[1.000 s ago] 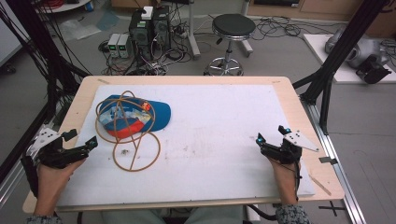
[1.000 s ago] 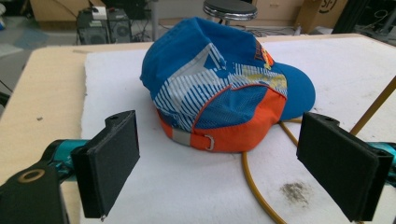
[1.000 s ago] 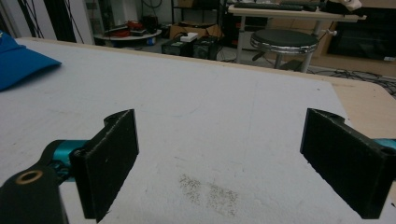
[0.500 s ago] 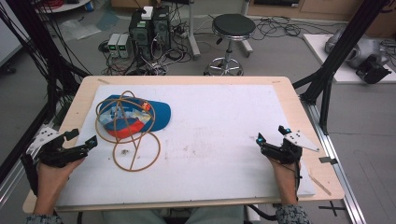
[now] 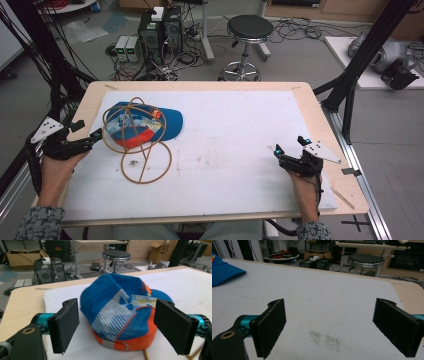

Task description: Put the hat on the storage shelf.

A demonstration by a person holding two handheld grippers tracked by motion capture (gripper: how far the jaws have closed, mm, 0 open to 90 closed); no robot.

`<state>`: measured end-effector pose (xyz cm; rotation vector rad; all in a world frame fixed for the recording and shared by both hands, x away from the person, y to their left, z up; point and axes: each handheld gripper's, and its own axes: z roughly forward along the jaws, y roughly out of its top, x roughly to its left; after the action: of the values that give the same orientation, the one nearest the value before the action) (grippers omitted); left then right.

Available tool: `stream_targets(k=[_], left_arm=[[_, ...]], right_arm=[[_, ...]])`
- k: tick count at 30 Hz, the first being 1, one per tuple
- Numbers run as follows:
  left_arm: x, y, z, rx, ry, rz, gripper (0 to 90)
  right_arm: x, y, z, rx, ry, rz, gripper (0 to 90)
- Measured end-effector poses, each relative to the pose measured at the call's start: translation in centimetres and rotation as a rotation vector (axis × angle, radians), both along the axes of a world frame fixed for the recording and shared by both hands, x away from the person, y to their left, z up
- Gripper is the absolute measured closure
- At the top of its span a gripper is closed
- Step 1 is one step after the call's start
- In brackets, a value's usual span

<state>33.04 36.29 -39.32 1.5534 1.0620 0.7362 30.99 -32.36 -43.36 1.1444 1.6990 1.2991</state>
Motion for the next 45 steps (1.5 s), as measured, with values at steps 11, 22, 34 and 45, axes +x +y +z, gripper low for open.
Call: stream_targets(k=[11,22,34,45], left_arm=[[4.4,-0.8,0.6,0.018,-0.048,-0.024,21.4],[8.7,-2.6,1.2,0.089,-0.026,-0.067,22.9],[11.4,-4.3,-0.6,0.191,0.060,-0.097,29.7],[11.3,-4.7,-0.7,0.229,0.076,-0.146,69.4]], right_arm=[[-0.2,0.1,-0.2,0.002,0.016,0.007,10.5],[-0.4,0.0,-0.4,-0.023,0.031,0.013,10.5],[-0.4,0.3,-0.5,-0.028,0.043,0.024,10.5],[-0.3,0.5,-0.5,-0.057,0.045,0.024,10.5]])
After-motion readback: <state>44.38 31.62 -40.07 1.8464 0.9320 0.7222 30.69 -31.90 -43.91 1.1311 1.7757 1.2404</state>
